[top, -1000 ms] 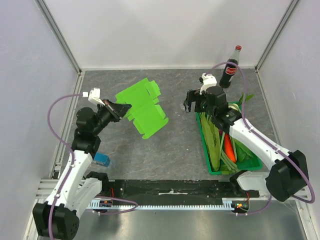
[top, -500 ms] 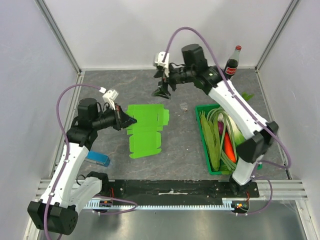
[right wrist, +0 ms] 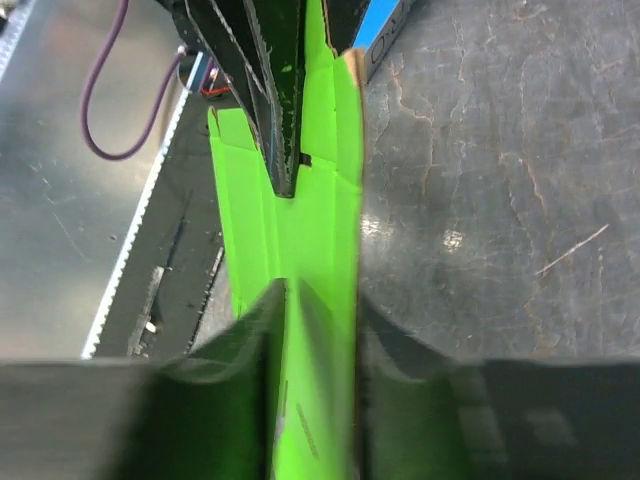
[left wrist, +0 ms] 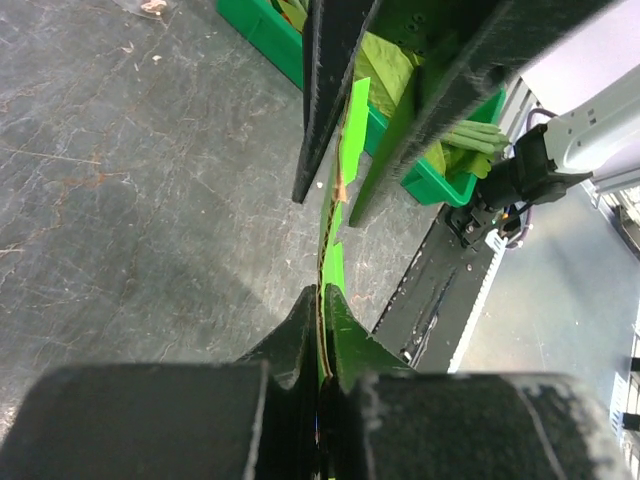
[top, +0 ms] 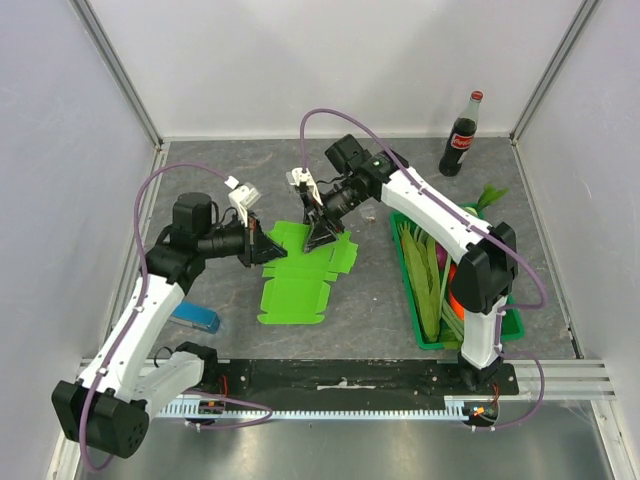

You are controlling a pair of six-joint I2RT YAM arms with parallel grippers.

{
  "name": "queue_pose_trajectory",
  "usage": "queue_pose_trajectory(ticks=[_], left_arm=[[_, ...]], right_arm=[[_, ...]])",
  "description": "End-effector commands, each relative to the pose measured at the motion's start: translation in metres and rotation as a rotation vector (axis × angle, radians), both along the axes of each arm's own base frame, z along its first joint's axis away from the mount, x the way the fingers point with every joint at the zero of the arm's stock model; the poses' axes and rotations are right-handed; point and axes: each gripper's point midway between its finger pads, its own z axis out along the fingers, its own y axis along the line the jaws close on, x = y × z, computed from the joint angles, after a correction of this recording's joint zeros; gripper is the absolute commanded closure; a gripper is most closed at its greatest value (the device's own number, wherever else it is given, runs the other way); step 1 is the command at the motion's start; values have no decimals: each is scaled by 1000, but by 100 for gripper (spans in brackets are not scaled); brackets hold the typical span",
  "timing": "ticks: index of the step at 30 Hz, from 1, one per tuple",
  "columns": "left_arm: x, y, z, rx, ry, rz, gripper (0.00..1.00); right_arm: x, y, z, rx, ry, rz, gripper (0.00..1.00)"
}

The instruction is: Fold the paper box

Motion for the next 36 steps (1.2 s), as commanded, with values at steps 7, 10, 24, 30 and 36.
queue_pose_trajectory(ticks=[7, 10, 24, 30, 36], left_arm=[[-3, 24, 86, -120, -331, 236, 33], [1, 71, 112, -214, -353, 608, 22], [36, 12, 150, -242, -170, 334, 48], [54, 6, 154, -222, -200, 322, 41], [59, -15, 144, -83, -368, 161, 36]], right_arm=[[1, 4, 47, 122, -39, -109, 100], [36, 1, 52, 119, 4, -484, 100], [42, -17, 51, 88, 19, -659, 100], [43, -14, 45, 75, 37, -653, 100], [39, -7, 42, 74, 57, -602, 100]])
